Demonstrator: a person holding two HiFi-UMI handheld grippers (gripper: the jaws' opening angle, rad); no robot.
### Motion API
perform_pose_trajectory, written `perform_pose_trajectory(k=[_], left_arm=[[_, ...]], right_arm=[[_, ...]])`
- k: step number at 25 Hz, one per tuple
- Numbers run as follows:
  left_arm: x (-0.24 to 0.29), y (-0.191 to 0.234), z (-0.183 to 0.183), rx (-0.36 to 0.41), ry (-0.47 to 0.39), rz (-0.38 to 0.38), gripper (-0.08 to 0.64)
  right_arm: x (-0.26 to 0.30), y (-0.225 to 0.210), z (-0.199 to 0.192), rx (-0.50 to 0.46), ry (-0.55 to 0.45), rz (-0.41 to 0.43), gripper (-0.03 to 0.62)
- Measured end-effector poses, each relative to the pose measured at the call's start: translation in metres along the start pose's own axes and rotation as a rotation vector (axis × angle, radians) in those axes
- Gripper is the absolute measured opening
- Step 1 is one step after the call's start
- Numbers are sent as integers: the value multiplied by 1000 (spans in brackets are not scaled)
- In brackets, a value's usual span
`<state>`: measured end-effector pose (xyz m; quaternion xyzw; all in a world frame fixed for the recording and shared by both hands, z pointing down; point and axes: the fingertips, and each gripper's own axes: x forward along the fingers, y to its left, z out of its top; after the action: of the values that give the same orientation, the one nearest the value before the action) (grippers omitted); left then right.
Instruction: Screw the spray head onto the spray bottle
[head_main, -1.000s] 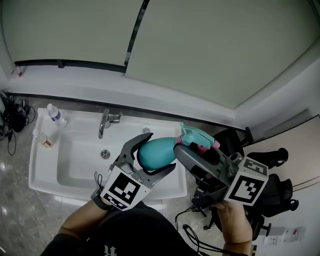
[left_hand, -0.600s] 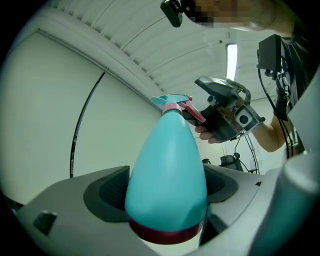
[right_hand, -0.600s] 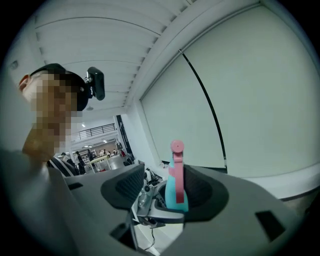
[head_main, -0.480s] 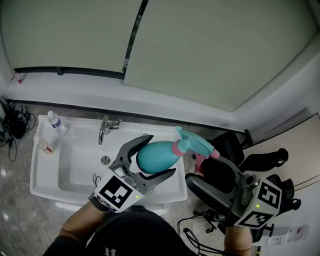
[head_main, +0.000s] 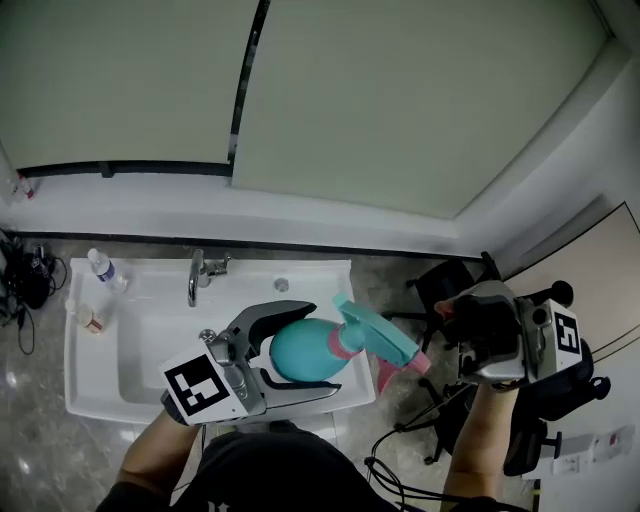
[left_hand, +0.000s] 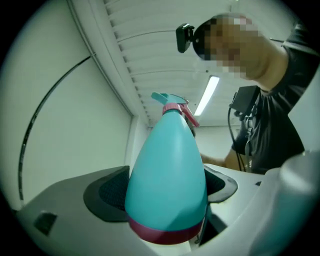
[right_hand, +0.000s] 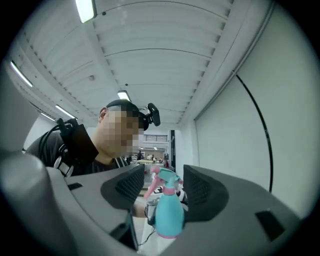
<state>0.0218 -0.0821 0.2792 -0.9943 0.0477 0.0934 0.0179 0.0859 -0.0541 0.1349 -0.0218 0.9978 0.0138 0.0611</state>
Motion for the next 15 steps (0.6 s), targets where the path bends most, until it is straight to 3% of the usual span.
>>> perform_pose_trajectory(k=[4, 8, 11, 15], left_arm=[[8, -33, 6, -55, -16, -201, 419], [8, -56, 5, -91, -14, -360, 419], [7, -67, 3, -116, -14, -420, 419], [9, -71, 2, -181, -29, -458, 419]], right_arm=[[30, -2, -28, 56, 75, 266, 219], [71, 26, -51, 82, 134, 527, 249], [88, 42, -55, 89, 127, 615, 248], [92, 50, -52, 102, 98, 645, 247]])
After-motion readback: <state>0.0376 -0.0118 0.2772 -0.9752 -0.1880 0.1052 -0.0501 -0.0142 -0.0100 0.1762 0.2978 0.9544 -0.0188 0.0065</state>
